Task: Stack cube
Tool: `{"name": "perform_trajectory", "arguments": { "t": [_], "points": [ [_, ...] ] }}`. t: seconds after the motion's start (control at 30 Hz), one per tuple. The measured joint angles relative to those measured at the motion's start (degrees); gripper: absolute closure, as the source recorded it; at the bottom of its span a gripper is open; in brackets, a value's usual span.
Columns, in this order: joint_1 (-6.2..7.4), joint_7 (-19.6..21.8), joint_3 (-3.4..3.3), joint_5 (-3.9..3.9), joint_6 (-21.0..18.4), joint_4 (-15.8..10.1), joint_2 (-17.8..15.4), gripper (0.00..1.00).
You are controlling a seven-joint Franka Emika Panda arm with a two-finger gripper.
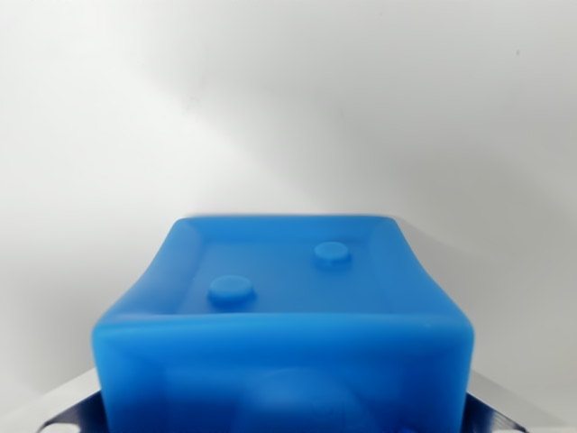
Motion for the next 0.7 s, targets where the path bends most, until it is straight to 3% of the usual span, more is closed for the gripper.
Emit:
{"name": "perform_trajectory", "arguments": {
  "t": [0.7],
  "points": [
    [-0.09,-0.03,0.14,0.04,-2.44,-1.01,-3.59,1.0]
  ]
}}
